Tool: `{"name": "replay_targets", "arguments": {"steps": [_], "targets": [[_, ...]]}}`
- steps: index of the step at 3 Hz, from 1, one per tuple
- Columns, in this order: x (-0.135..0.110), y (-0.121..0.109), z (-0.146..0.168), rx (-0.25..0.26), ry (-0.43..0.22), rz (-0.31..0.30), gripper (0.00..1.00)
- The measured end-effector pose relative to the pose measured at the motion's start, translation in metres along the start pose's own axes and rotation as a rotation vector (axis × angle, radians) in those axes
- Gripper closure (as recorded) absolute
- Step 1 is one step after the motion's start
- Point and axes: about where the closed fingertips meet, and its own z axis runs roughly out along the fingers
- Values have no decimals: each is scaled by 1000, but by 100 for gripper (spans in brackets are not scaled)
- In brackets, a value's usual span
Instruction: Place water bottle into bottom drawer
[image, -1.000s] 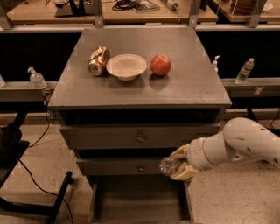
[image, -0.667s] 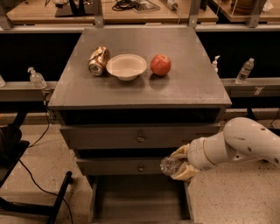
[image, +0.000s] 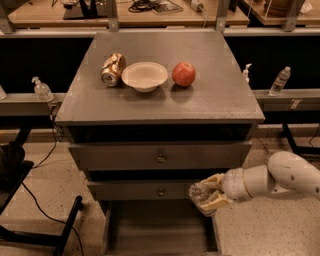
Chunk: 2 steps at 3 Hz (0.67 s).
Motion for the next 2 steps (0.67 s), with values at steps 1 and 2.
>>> {"name": "replay_targets", "arguments": {"steps": [1, 2], "targets": [[49, 5, 16, 6, -164, 108, 100], [101, 16, 46, -9, -283, 203, 100]]}}
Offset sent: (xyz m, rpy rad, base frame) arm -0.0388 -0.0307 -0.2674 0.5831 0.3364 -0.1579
